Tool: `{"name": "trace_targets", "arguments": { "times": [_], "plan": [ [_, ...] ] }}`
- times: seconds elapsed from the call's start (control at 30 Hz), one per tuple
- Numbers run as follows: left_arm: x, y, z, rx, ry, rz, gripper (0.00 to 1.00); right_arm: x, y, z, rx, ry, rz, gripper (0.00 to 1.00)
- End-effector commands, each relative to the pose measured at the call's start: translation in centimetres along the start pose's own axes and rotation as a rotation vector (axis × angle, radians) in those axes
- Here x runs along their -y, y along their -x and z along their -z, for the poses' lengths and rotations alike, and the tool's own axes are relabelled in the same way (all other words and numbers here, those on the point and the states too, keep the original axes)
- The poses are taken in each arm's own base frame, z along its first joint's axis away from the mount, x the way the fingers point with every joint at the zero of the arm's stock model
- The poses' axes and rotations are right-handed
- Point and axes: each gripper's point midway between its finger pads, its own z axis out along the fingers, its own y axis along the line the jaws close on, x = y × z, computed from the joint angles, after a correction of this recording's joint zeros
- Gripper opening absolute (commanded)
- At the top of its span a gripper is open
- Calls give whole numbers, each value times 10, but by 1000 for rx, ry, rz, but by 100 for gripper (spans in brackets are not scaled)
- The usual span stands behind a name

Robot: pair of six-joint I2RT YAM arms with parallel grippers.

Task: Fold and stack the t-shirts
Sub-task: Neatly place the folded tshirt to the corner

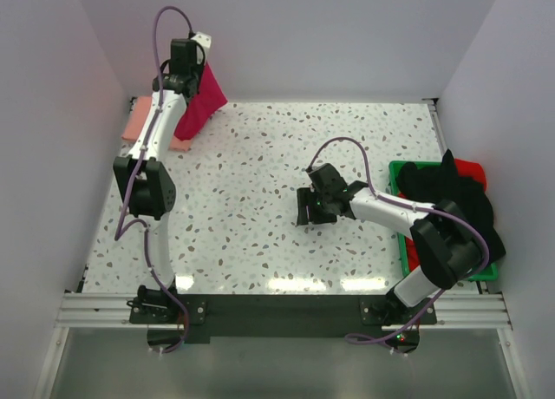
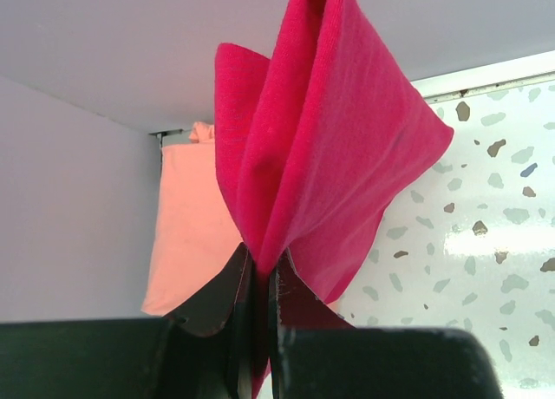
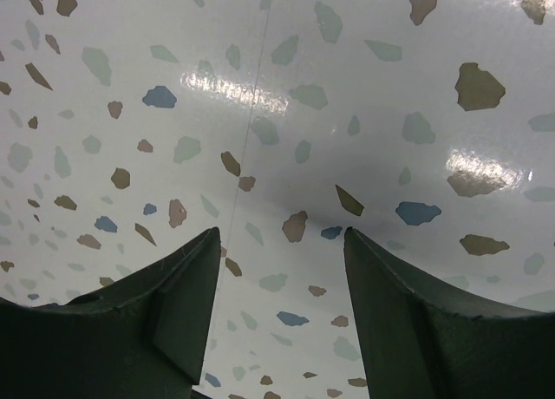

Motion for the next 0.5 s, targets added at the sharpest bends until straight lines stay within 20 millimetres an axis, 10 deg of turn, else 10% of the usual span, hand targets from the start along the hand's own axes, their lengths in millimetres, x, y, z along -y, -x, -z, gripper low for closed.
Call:
{"name": "trace_targets", "arguments": {
  "times": [0.0, 0.47],
  "plan": [
    [-24, 56, 42, 148, 49, 66, 0, -5, 13, 8, 66, 14, 22, 62],
    [-18, 64, 55, 160, 44, 75, 0, -4, 12, 13, 78, 18, 24, 62]
  ]
}}
